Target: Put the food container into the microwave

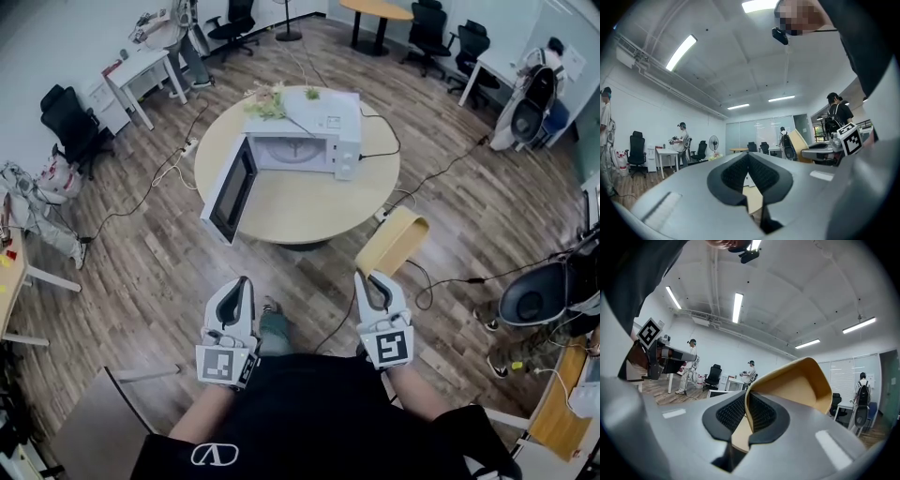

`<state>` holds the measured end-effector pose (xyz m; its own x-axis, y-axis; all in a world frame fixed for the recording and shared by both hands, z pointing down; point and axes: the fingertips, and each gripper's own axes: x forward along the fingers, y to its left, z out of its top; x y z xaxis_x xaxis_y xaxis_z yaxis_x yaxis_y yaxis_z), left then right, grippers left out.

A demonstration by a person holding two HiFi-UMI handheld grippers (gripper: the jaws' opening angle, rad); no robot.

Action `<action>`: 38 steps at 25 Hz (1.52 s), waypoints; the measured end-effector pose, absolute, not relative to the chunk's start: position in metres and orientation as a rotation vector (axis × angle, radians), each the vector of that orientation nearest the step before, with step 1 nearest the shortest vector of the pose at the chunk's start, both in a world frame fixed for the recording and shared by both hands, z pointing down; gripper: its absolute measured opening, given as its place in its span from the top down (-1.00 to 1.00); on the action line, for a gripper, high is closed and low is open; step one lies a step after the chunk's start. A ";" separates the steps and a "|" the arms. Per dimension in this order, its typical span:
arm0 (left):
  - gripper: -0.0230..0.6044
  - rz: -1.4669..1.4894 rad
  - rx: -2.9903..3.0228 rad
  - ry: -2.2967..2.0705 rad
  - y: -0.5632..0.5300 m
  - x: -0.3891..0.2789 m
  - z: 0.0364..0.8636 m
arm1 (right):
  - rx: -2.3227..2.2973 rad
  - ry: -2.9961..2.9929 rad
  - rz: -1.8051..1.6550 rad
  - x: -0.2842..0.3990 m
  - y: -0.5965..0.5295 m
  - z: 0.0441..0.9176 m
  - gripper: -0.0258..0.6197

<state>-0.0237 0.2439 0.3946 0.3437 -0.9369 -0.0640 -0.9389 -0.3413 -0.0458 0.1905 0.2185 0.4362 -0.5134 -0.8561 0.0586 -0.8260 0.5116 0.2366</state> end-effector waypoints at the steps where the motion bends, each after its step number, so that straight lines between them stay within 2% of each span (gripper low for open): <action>1: 0.93 0.046 -2.511 1.761 0.234 -0.026 0.396 | 1.442 -2.583 -0.271 0.188 0.209 0.437 0.85; 18: 0.93 0.188 -2.641 1.581 0.009 -0.071 0.391 | 1.485 -2.470 -0.301 0.115 0.026 0.424 0.85; 34: 0.93 0.131 -2.803 1.404 -0.138 -0.112 0.399 | 1.530 -2.318 -0.325 0.056 -0.104 0.421 0.85; 38: 0.93 0.213 -2.789 1.376 -0.159 -0.113 0.394 | 1.528 -2.296 -0.307 0.051 -0.125 0.423 0.85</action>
<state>-0.1133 -0.1594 0.3941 0.6011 -0.7879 -0.1334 -0.7914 -0.6102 0.0380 0.0507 -0.1253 0.4228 -0.3475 -0.9205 0.1787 -0.8412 0.3902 0.3743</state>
